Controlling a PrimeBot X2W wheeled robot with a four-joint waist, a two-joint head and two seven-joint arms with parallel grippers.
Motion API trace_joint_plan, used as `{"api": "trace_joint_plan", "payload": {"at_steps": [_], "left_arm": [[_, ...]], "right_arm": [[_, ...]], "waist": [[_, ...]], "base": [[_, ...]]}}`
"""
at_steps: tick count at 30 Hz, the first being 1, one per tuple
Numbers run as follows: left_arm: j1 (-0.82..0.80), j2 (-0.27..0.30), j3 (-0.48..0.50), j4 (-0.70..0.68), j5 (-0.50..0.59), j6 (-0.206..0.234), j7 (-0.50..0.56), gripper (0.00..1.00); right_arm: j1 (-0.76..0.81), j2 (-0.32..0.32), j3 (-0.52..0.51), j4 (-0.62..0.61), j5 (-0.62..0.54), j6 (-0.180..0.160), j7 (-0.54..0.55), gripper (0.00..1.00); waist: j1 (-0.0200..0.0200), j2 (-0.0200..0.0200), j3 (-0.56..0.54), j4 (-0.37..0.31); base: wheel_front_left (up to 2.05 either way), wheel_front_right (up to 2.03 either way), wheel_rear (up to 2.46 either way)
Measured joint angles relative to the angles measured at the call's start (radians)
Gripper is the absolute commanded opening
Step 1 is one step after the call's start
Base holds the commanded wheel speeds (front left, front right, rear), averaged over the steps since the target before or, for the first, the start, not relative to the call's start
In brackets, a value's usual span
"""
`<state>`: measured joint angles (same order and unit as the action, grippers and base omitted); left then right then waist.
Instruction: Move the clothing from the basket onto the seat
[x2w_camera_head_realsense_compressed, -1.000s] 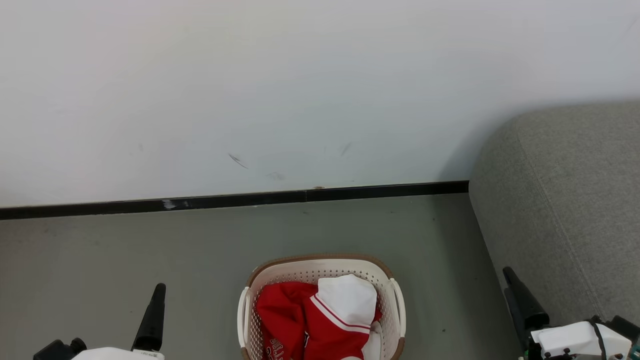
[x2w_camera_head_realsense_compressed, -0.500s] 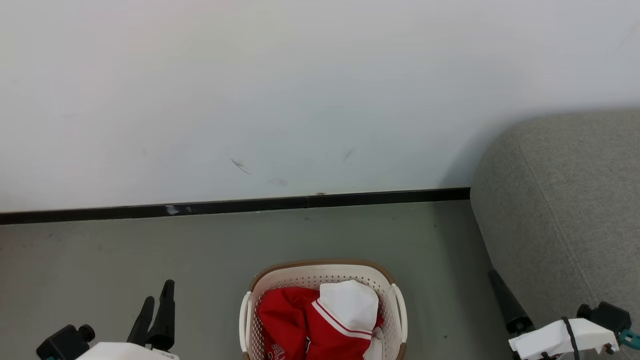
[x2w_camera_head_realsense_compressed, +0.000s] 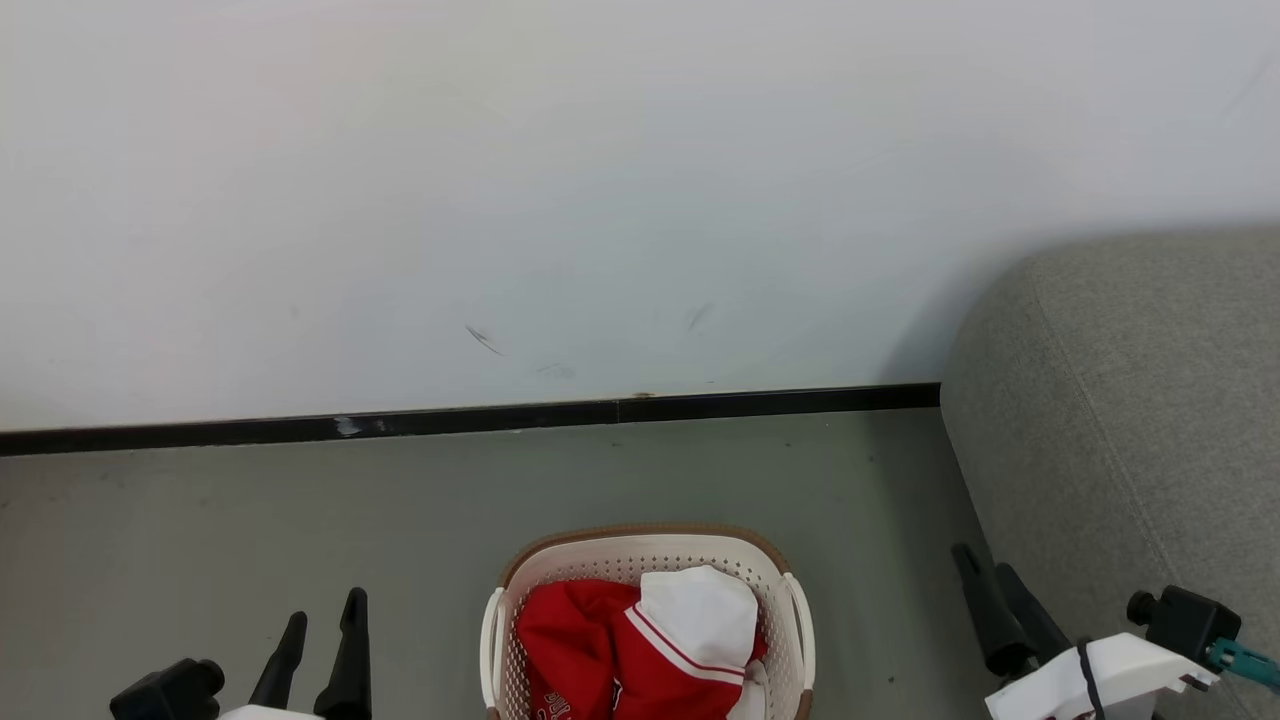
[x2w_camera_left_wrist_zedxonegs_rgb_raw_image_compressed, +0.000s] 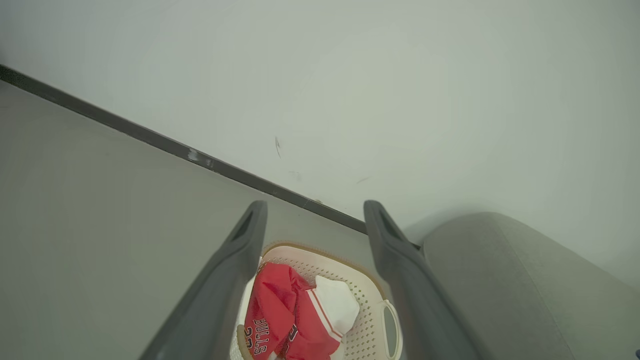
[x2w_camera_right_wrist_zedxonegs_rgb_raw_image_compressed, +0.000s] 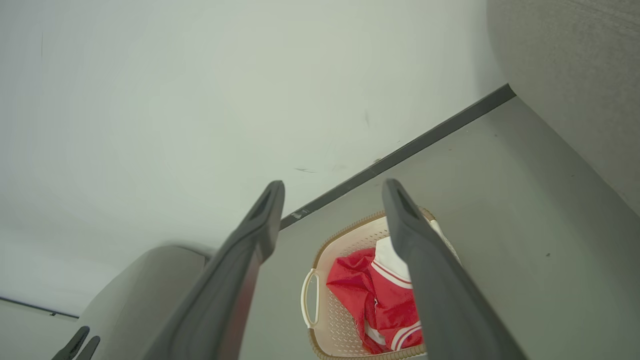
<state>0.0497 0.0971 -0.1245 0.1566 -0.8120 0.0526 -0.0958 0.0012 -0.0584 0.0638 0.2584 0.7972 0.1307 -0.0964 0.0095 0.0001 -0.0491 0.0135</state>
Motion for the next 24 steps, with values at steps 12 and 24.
{"api": "trace_joint_plan", "payload": {"at_steps": [12,24], "left_arm": [[0.002,0.007,-0.050,-0.012,0.191,0.061,-0.044,1.00],[0.003,0.023,-0.075,-0.030,0.349,0.113,-0.084,1.00]], "right_arm": [[0.006,0.009,0.014,-0.008,-0.223,0.000,-0.042,1.00],[0.012,0.014,0.020,-0.022,-0.419,0.000,-0.084,1.00]], "waist": [[-0.0077,-0.0001,0.005,0.002],[-0.0086,0.0000,0.004,0.004]], "base": [[0.00,0.00,0.00],[0.00,0.00,0.00]]}}
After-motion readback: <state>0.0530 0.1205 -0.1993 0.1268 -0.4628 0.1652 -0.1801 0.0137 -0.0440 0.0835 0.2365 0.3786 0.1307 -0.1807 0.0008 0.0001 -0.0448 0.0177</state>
